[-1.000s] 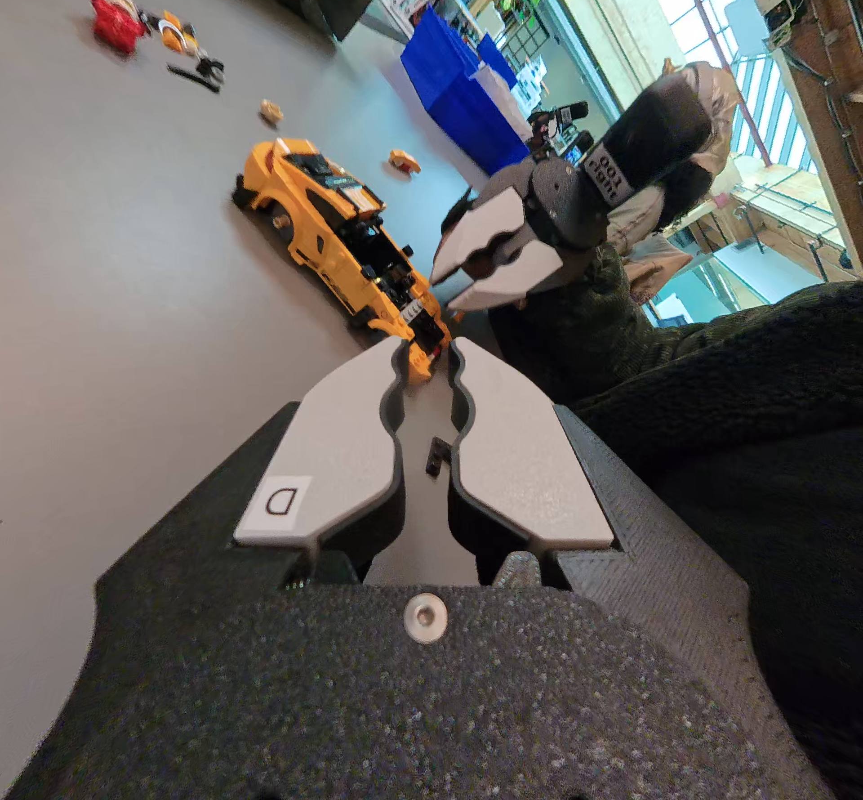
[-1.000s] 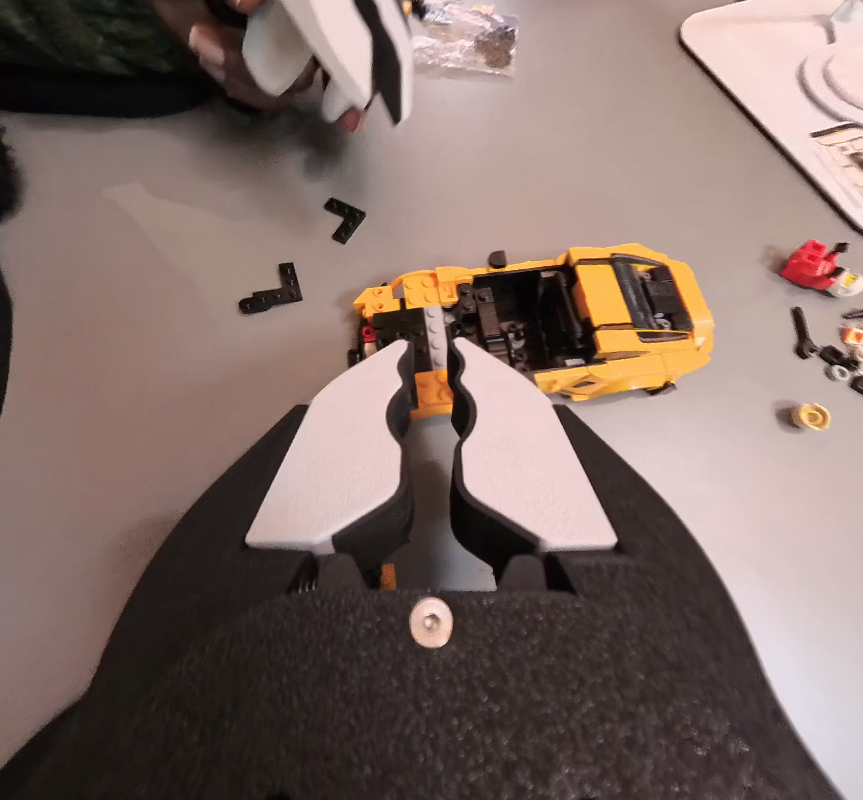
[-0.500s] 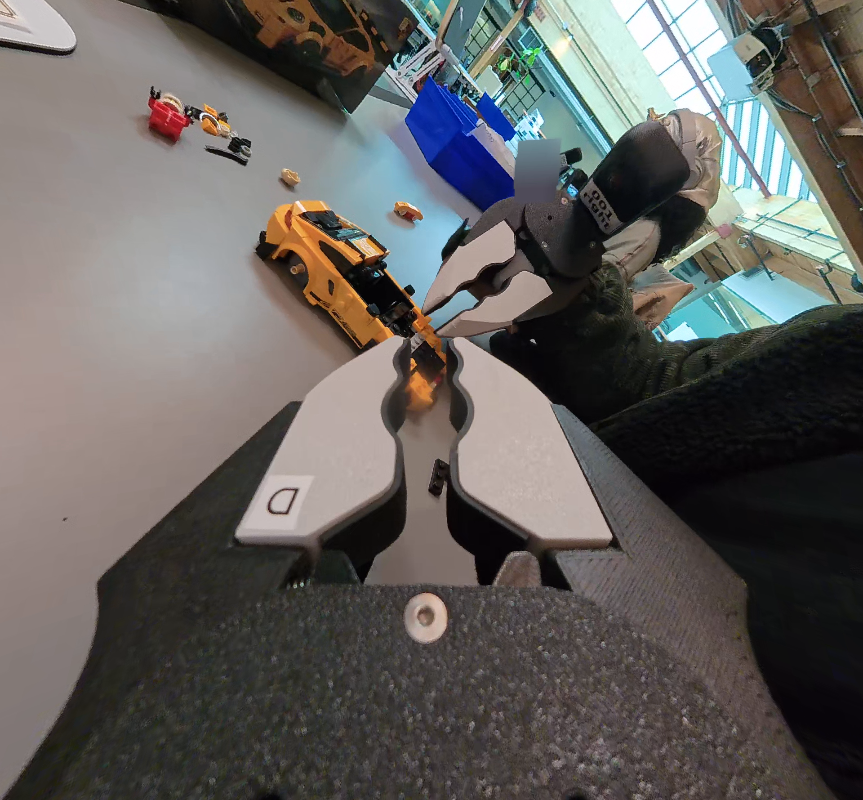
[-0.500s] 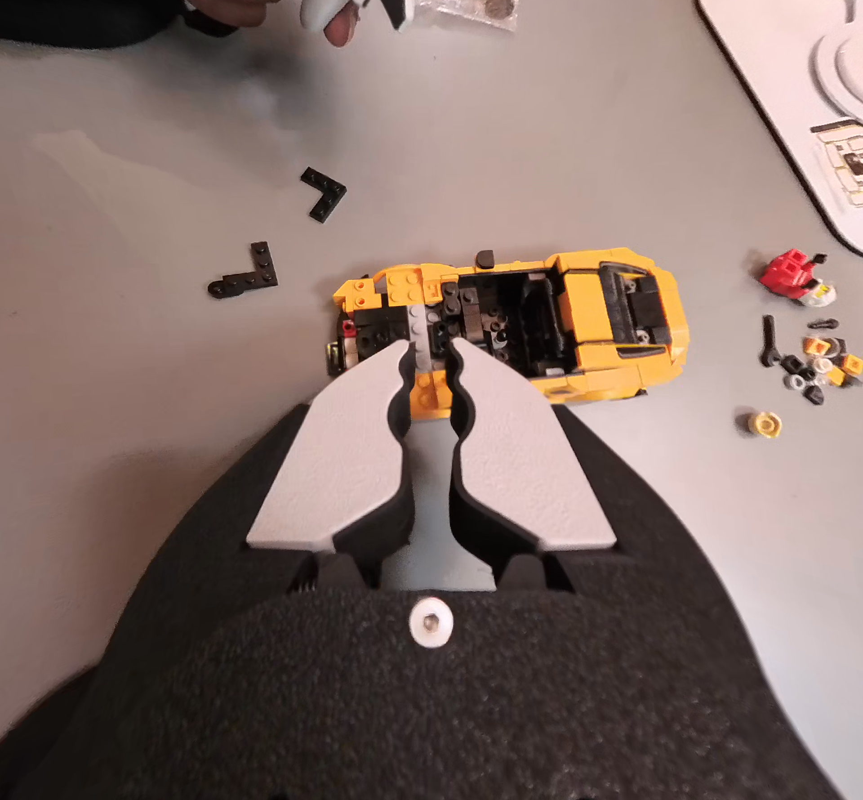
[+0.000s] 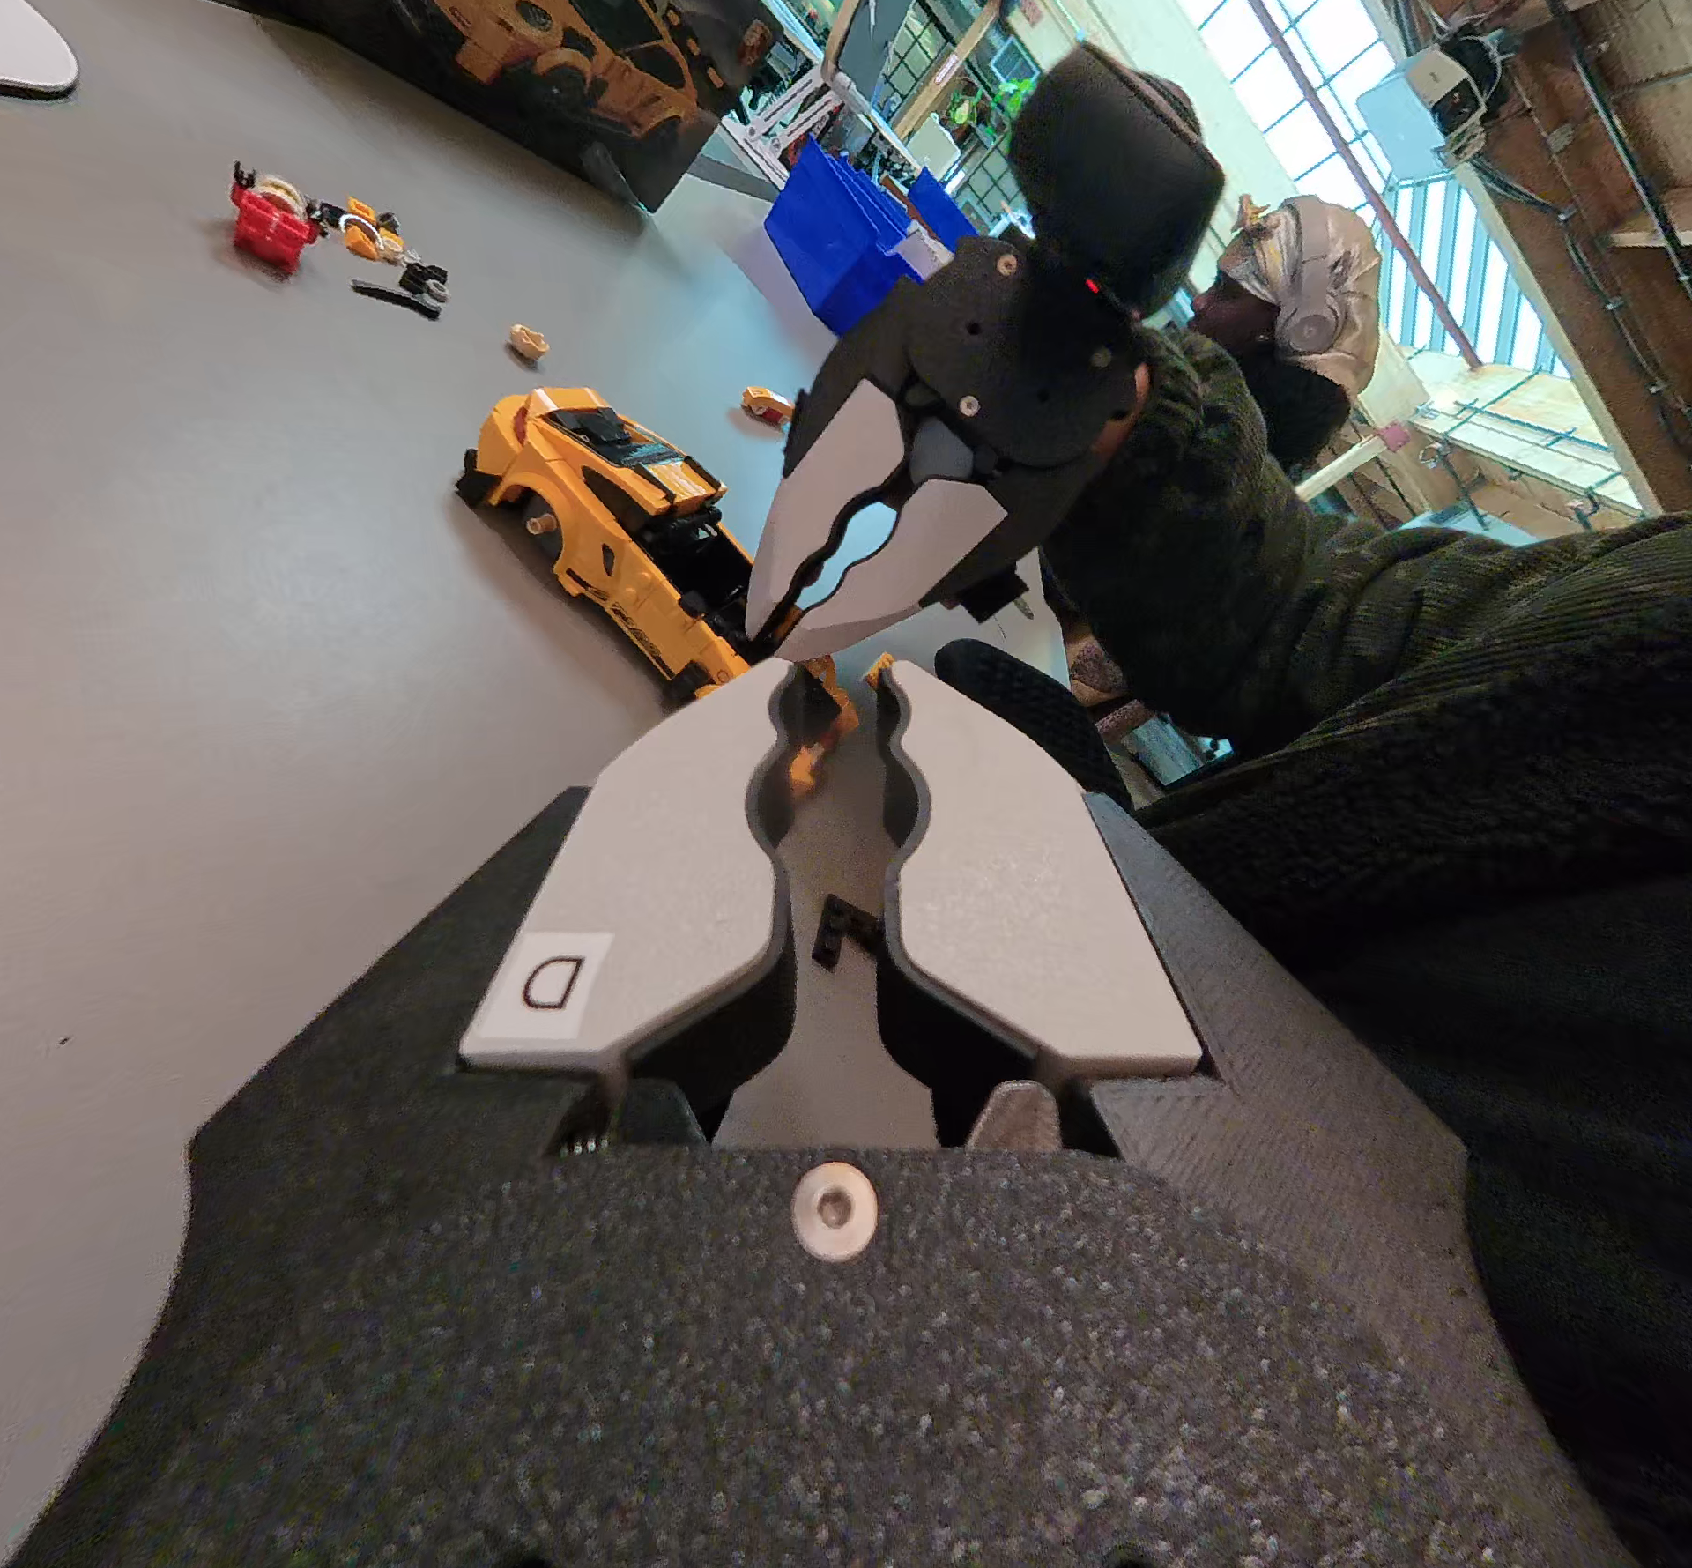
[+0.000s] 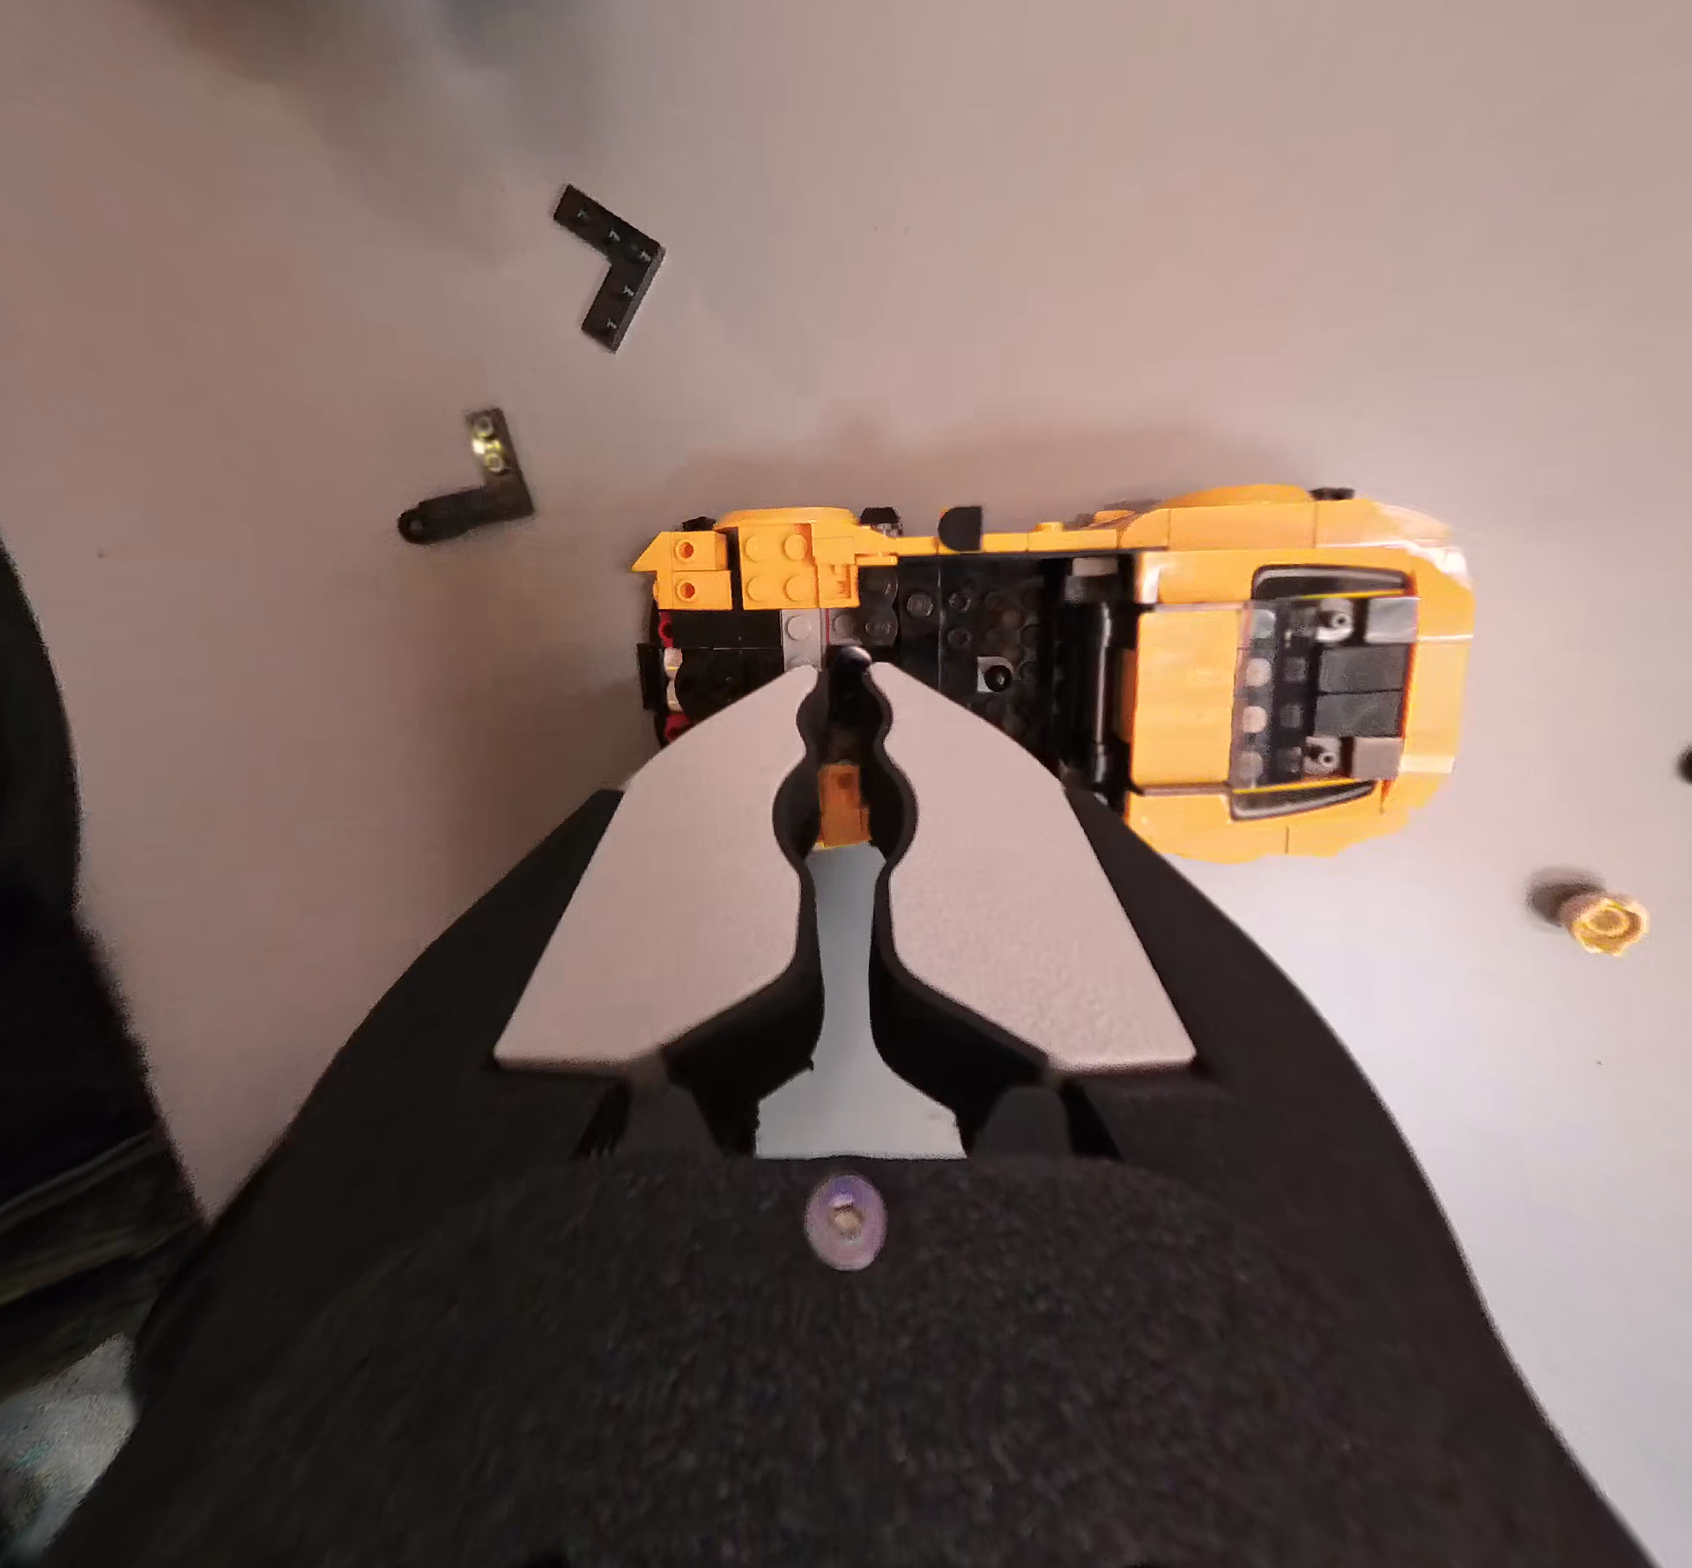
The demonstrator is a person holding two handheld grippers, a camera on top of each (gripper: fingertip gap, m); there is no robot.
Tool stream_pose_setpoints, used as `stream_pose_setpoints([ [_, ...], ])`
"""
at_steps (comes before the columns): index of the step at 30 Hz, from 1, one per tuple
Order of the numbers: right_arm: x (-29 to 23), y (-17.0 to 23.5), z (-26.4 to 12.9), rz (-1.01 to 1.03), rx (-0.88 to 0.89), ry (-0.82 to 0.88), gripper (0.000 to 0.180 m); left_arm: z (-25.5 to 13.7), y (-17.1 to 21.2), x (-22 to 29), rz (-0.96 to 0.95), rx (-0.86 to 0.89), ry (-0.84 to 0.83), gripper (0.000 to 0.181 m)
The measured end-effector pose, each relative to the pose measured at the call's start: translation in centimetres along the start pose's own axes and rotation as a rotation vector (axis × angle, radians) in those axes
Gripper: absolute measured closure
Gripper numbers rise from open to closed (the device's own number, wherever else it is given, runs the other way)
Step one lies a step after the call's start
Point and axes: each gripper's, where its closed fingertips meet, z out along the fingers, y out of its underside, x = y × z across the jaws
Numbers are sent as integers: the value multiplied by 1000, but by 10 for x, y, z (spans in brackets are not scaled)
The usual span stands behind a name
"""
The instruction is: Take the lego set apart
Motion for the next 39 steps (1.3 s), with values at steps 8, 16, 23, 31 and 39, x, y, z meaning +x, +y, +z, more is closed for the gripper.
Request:
stream_pose_setpoints([
  [8, -1, 1, 1, -7, -114, -117, 180, -1, -1, 5, 14, -1, 8, 166],
  [16, -1, -21, -23, 44, 198, -131, 180, -3, -3, 3, 17, 6, -2, 166],
  [23, 27, -12, -53, -45, 402, 120, 161, 1, 5, -2, 33, -29, -30, 166],
  [31, 48, 28, -37, 84, 441, 108, 141, 11, 27, -19, 201, -167, -187, 159],
  [39, 41, 31, -23, 141, 495, 14, 133, 42, 56, -21, 422, -353, -323, 137],
])
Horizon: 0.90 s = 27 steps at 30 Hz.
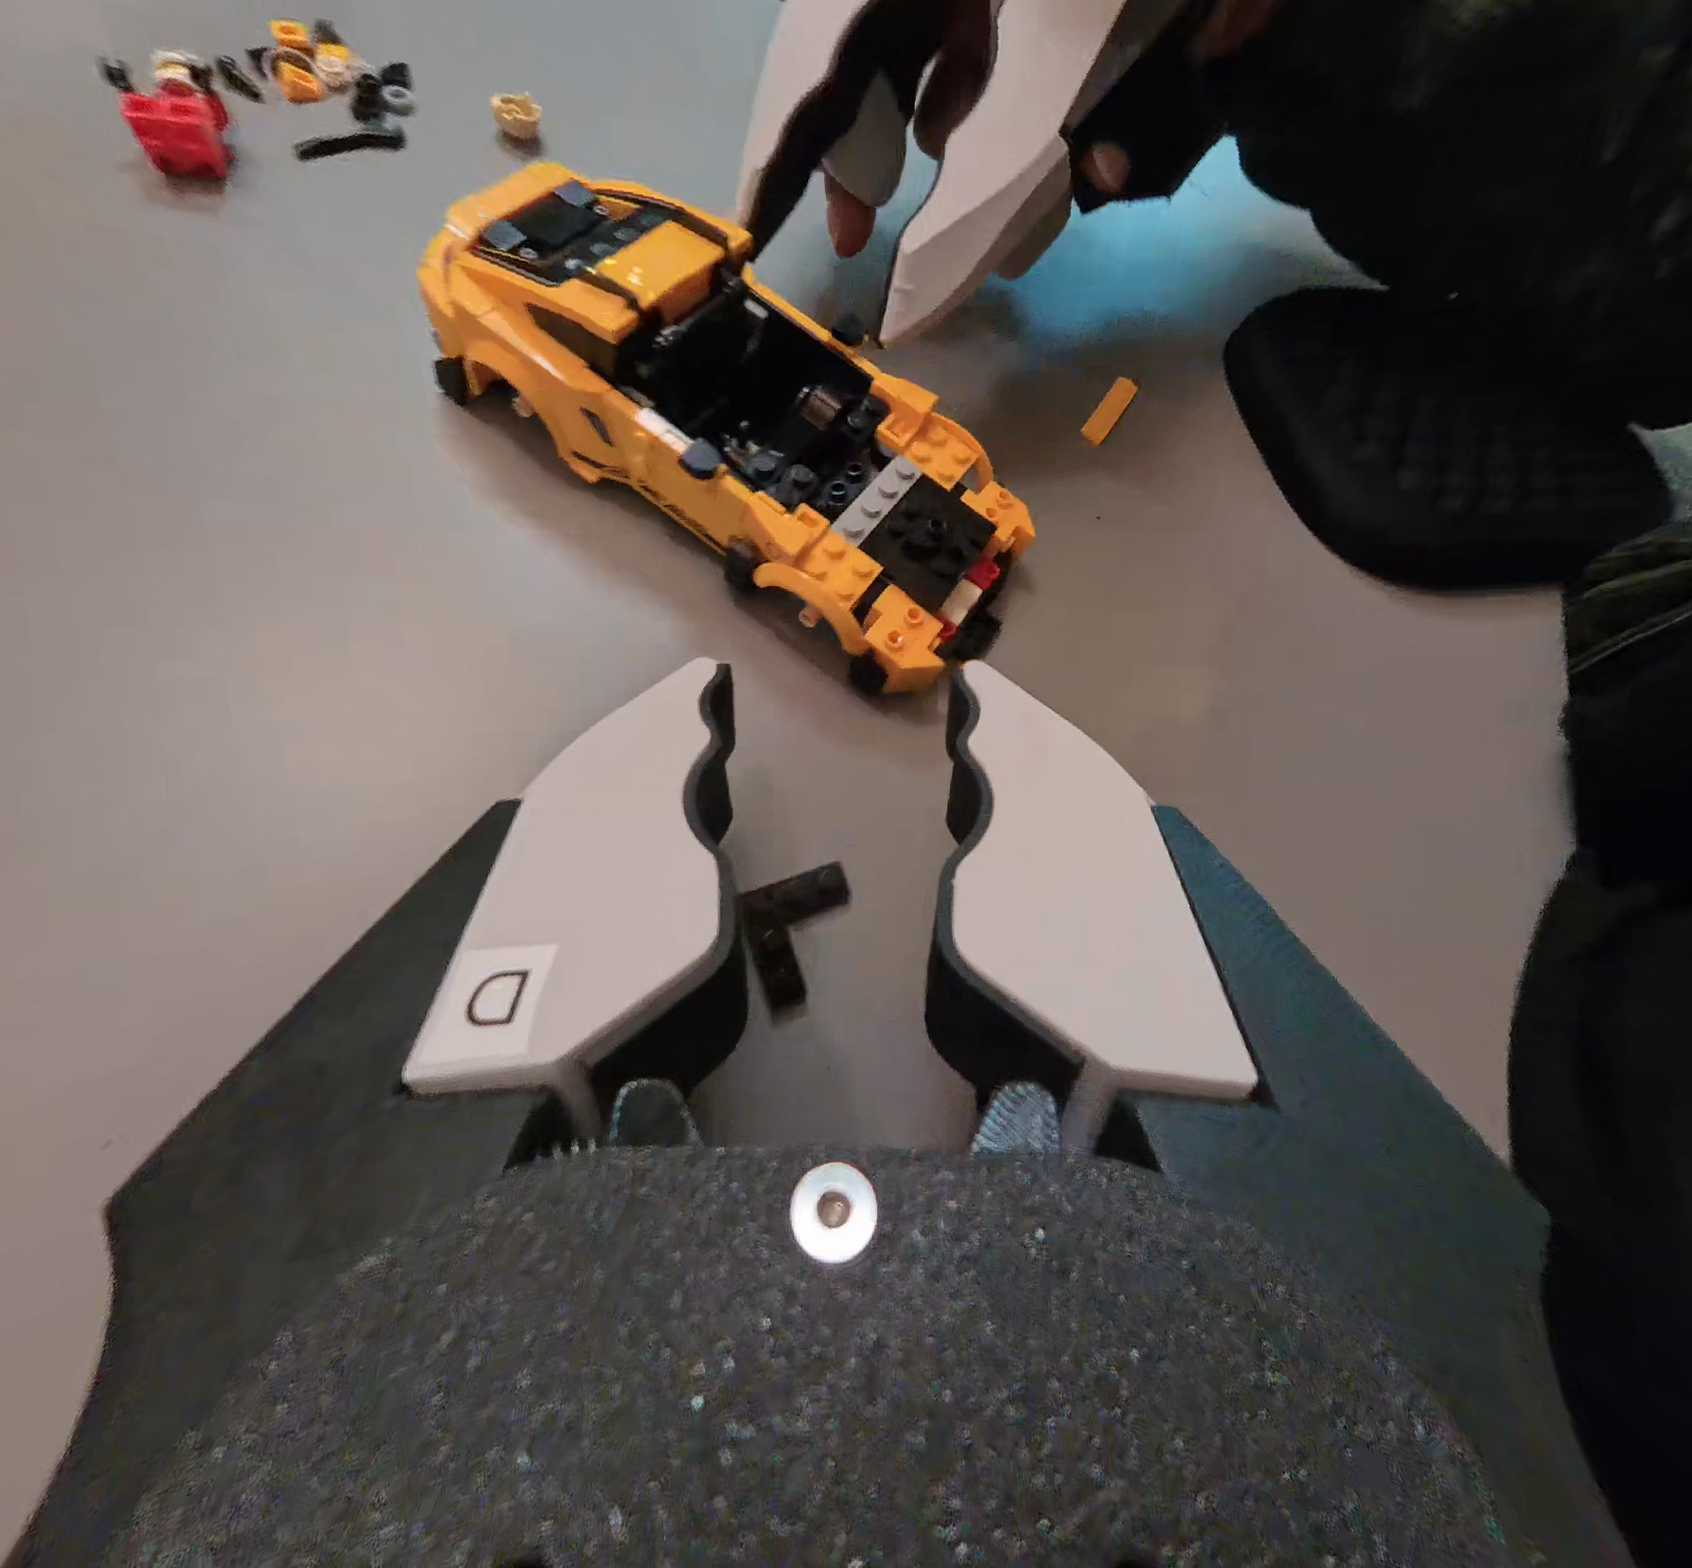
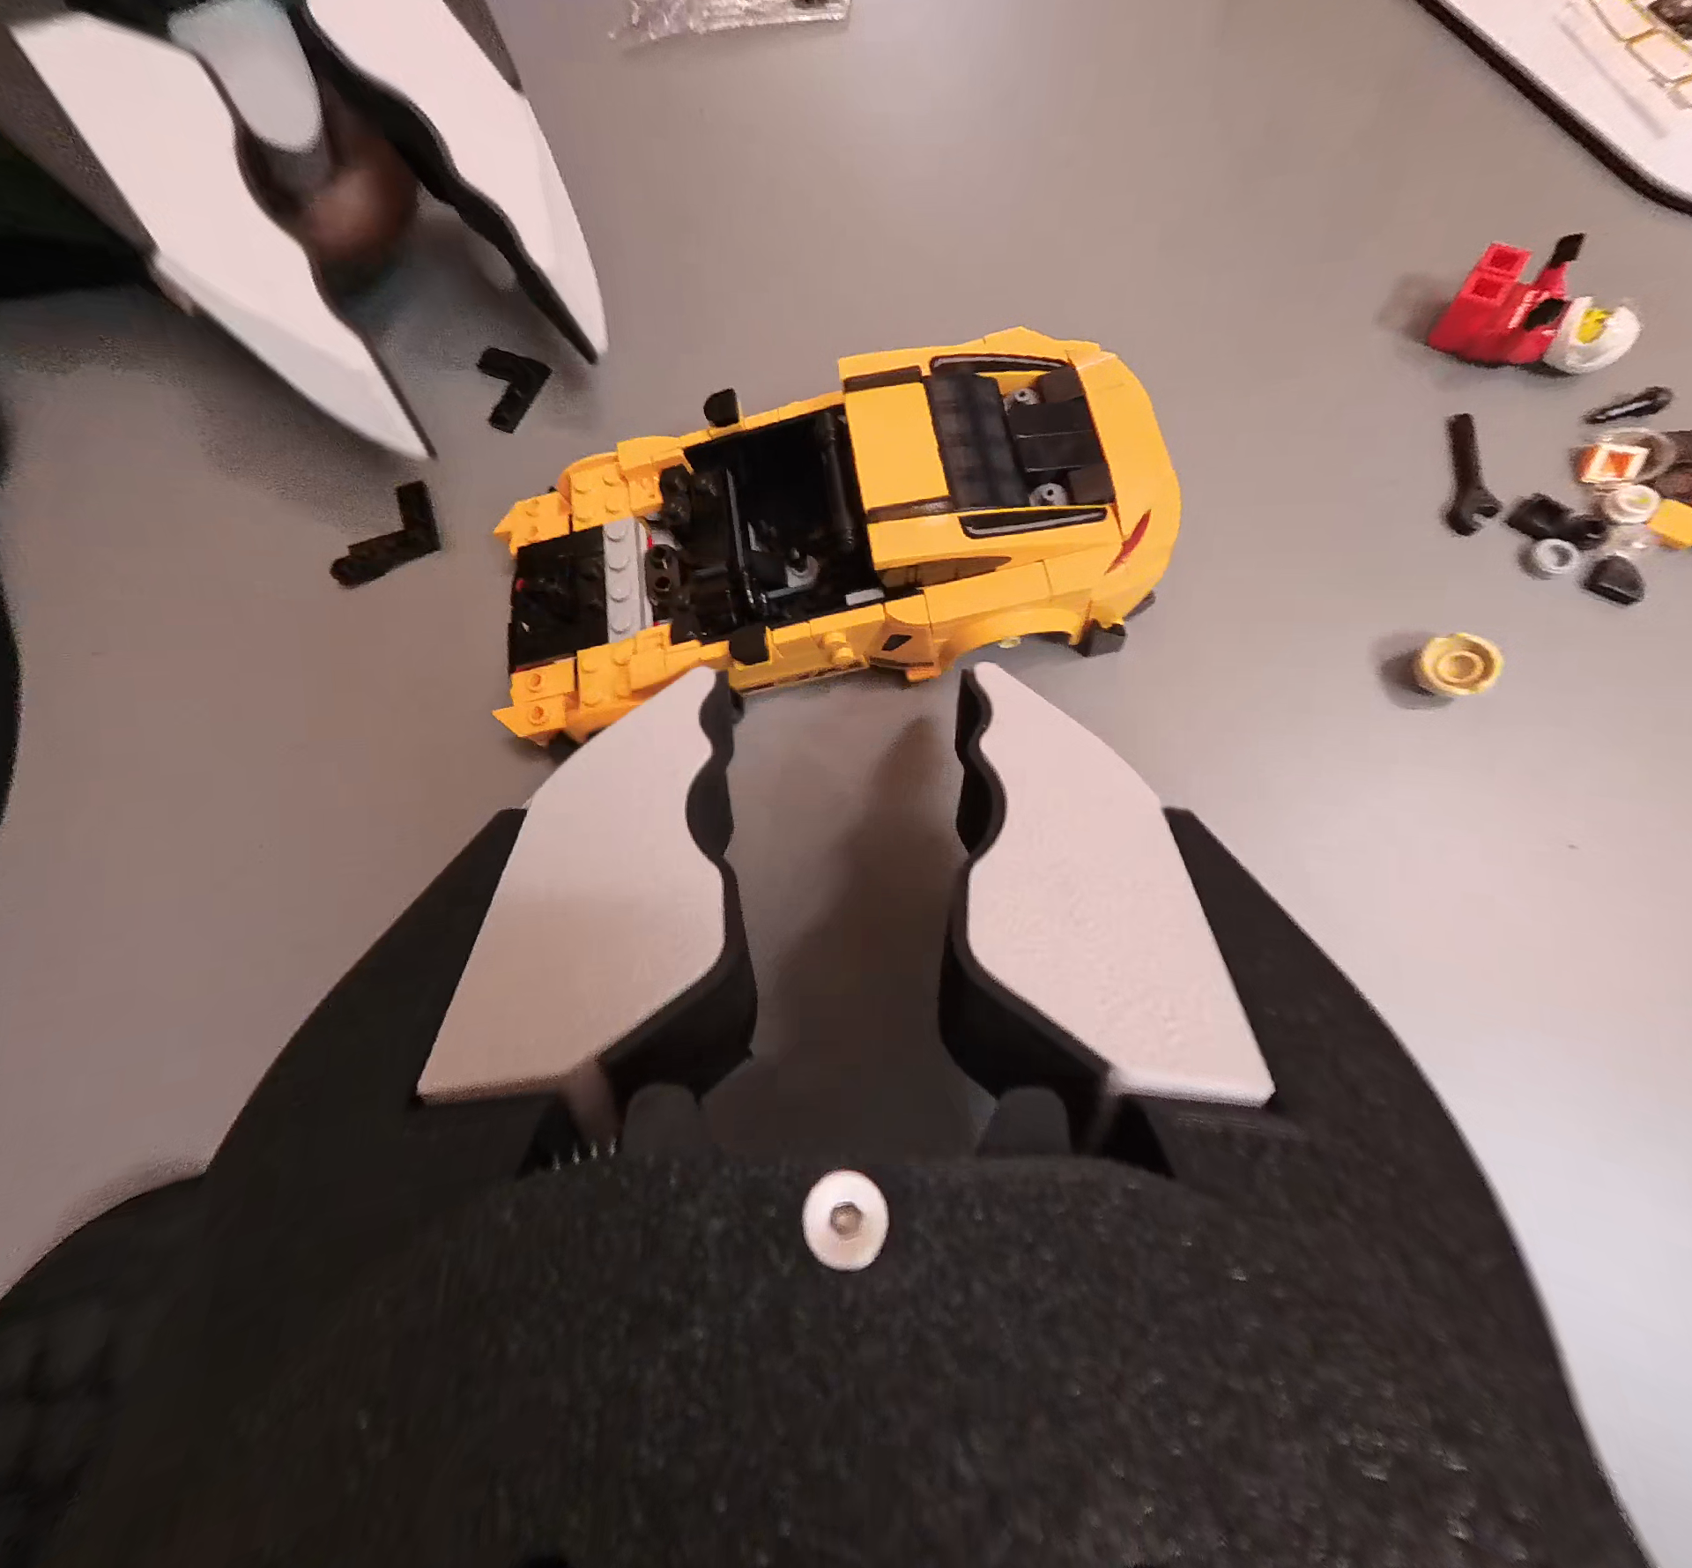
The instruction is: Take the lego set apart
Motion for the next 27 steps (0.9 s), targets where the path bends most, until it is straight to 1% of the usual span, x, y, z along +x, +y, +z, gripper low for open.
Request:
stream_pose_setpoints([
  [5, -6, 1, 5, -14, 5, -11, 135, 25, -1, 6, 64, -63, -88, 115],
  [7, -9, 2, 7, -26, 3, -10, 138, 32, -1, 6, 60, -83, -110, 112],
  [11, -16, 1, 9, -48, 5, -26, 141, 41, 7, 3, 93, -158, -130, 117],
  [15, -22, 0, 10, -53, 14, -41, 142, 35, 13, 3, 124, -190, -72, 127],
  [17, -25, 0, 11, -63, 10, -48, 142, 30, 15, 3, 126, -192, -31, 137],
  [23, -43, -3, 19, -90, 6, -98, 142, 16, 21, -4, 164, -205, 27, 144],
  [27, -55, -6, 25, -126, 5, -110, 142, 5, 27, -10, 192, -232, 61, 145],
])
